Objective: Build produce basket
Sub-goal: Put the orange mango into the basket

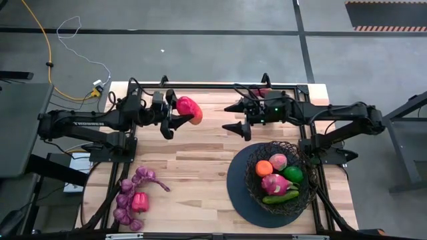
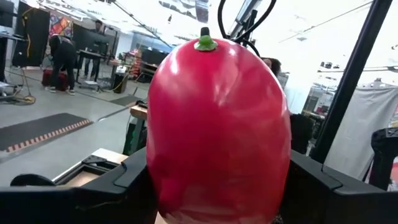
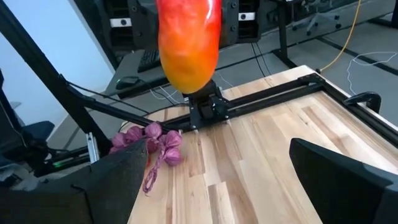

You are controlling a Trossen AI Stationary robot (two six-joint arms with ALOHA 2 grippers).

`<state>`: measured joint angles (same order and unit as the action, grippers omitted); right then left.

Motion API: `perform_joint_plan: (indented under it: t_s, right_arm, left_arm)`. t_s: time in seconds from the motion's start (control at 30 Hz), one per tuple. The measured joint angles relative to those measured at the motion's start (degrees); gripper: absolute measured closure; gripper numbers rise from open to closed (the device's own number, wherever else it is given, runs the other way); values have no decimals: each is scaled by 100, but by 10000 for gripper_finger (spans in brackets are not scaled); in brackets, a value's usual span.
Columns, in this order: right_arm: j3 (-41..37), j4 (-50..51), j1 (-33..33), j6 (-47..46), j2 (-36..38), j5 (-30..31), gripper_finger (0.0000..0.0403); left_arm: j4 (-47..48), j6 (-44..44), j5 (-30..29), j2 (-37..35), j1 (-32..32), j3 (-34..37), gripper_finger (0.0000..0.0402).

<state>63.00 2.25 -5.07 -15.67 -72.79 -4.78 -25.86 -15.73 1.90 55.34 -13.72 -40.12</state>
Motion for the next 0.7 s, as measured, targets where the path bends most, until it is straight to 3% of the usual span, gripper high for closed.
perform_joint_plan:
  t_s: [0.3,0.7]
  right_arm:
    - [0,-1052,225,370,-649,47,21]
    - [-4,-1357,258,132,-934,115,22]
  left_arm:
    - [-142,305,2,659,159,-200,167]
    - [-140,509,2,1844,382,-1032,167]
